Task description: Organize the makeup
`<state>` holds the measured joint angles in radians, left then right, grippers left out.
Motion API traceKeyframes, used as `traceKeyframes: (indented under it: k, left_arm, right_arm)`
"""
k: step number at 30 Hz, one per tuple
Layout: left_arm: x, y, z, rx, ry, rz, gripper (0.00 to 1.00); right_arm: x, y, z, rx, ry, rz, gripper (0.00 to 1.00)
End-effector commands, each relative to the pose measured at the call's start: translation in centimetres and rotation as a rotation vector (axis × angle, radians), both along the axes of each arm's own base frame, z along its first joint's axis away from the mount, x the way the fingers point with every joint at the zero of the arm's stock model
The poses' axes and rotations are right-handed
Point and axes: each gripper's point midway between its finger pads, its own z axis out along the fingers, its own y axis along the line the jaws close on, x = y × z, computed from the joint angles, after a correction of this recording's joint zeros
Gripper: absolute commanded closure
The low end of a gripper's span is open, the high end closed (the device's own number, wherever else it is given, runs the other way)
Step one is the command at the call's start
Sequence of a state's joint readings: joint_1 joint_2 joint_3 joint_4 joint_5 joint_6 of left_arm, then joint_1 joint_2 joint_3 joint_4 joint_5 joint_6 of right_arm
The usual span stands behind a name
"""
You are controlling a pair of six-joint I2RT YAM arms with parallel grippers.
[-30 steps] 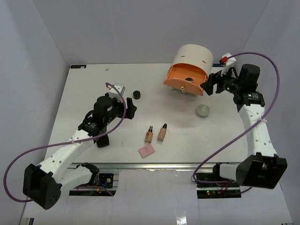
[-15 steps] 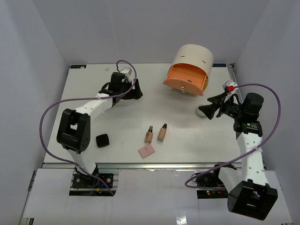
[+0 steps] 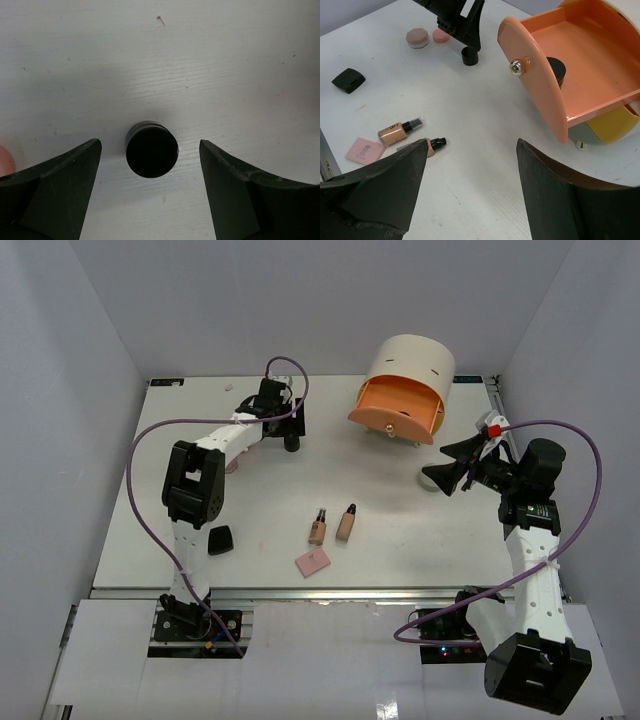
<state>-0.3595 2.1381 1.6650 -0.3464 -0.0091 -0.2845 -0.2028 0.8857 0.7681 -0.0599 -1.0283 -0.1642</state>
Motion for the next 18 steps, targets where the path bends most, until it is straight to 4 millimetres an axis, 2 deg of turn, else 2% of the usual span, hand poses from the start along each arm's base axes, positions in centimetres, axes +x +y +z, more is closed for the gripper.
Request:
traceKeyframes:
  k: [1,10,13,15,18]
  left_arm:
    - [0.5,-0.2,-0.2,0.061,0.004,-0.007,0.14]
    - [-0.2,-0.8,-2.0,0.044,0.057,-0.031,0.27]
    - [-0.1,-0.5,-2.1,0.053,0.058,-0.016,0.39]
    - [0.1,-0.4,-1.8,0.056,0.050,-0.010,0.53]
    - [0.3,-0.4,-0.9,0.054,0.032,-0.005,0.62]
  right_arm:
    - [0.1,0.0,0.9,-0.001,-0.040,0.015,0.22]
    - [0.3,-0.1,0.8,-0.003,-0.039,0.003,0.22]
    - [0.3,-0.2,0.8,-0.004,-0.040,0.002,0.22]
    - [0.3,-0.2,0.7,-0.003,-0.037,0.002,0.22]
    - [0.3,-0.2,0.7,-0.003,-0.035,0.003,0.21]
